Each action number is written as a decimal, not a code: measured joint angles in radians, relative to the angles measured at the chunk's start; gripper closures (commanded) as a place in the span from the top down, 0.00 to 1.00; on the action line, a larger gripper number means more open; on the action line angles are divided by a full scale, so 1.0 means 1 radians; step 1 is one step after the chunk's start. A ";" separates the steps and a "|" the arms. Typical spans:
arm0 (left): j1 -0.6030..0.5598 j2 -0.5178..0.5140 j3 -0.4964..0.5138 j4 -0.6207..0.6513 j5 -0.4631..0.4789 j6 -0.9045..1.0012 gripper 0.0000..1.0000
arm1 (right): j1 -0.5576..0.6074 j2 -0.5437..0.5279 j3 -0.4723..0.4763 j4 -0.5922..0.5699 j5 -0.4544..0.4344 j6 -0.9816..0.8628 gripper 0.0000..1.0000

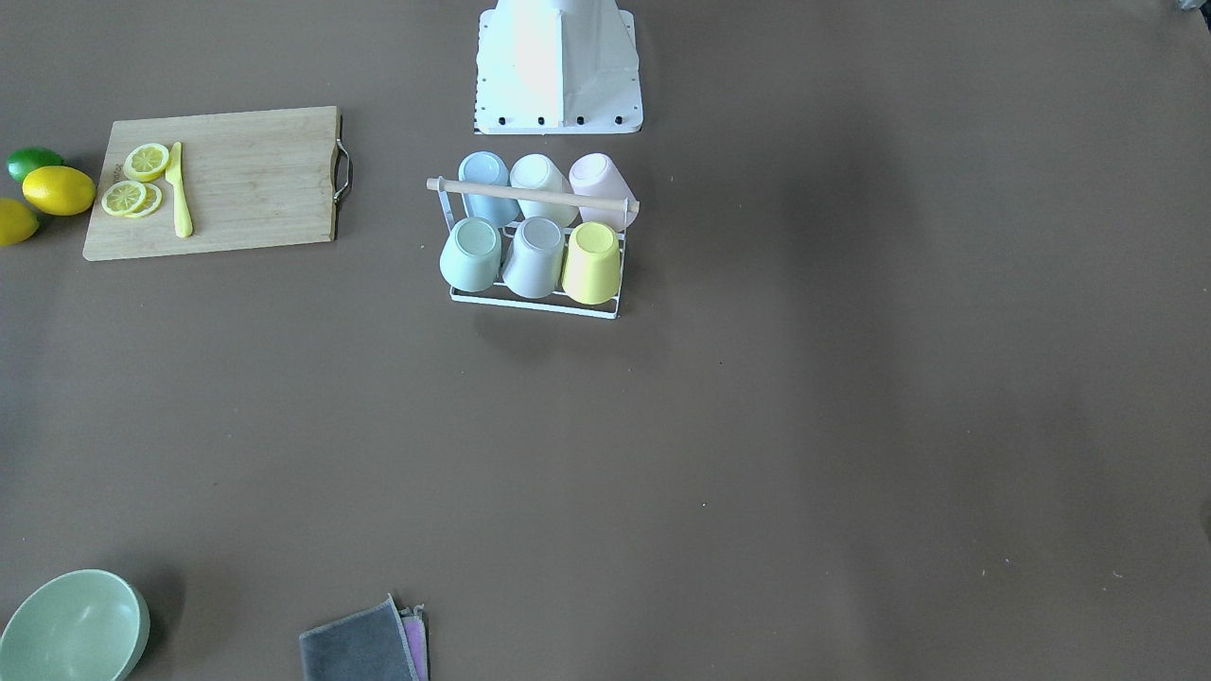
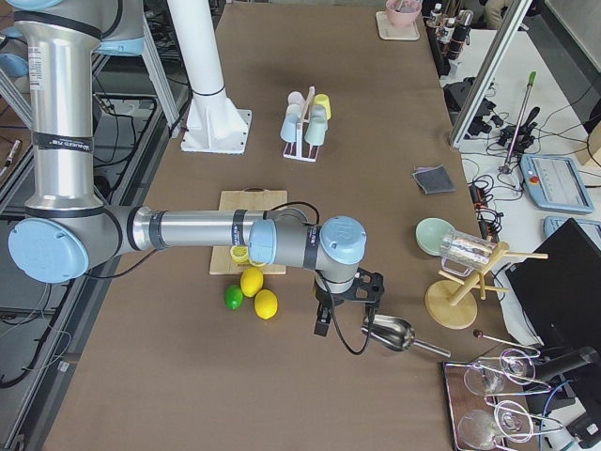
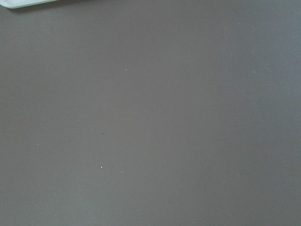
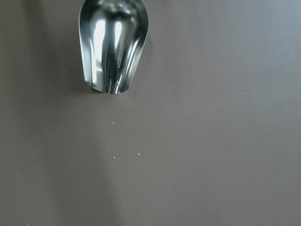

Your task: Place cup on cup holder

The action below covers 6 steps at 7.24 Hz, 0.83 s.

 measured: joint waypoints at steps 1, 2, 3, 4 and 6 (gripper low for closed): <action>0.000 0.000 0.003 -0.002 0.000 0.000 0.98 | 0.000 0.000 0.000 0.000 0.000 0.000 1.00; 0.000 -0.002 0.005 -0.004 0.000 0.000 0.98 | 0.000 0.000 0.000 0.000 0.000 0.000 1.00; 0.000 -0.005 0.006 -0.006 0.001 0.000 0.98 | 0.000 0.000 0.000 0.000 0.000 0.000 1.00; 0.000 -0.008 0.008 -0.007 0.001 0.000 0.98 | 0.000 0.000 0.000 0.000 0.000 -0.001 1.00; -0.001 -0.008 0.009 -0.008 0.000 -0.001 0.98 | 0.000 0.000 0.000 0.000 0.001 -0.001 1.00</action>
